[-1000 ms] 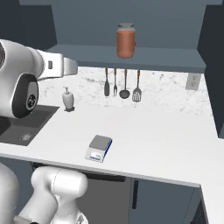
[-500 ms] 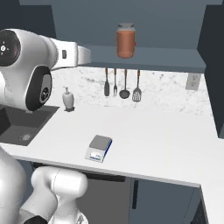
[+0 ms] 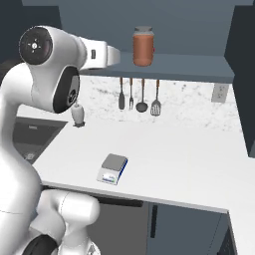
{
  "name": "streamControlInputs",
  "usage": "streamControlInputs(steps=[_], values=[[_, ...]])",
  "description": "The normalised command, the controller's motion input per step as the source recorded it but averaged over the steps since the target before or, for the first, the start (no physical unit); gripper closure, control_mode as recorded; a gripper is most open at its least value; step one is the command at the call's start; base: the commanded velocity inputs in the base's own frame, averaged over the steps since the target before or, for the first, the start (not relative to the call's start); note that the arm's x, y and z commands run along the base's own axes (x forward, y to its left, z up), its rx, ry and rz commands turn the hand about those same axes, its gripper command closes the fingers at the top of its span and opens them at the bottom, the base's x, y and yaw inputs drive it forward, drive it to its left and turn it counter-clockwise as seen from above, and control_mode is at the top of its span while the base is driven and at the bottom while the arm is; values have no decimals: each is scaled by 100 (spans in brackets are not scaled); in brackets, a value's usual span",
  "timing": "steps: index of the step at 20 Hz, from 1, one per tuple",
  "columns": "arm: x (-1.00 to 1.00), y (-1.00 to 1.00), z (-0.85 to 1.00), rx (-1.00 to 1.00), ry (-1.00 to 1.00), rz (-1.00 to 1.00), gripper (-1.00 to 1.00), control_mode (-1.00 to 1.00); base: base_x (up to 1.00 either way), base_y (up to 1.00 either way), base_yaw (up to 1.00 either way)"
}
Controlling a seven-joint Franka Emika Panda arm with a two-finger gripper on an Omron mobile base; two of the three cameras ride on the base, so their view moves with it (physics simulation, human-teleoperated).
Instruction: Pick the honey bottle and place it on the digital scale for weighing, and close the cabinet.
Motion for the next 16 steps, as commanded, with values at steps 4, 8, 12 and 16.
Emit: streamControlInputs(steps=[4,8,12,16], values=[[31,-32,8,0,-24,0,-100,-100,0,0,0],[33,-30,0,0,-14,0,-100,-100,0,0,0],[38,-26,0,0,1,0,-100,-100,0,0,0],[46,-21,0,0,1,-2,-100,-100,0,0,0]])
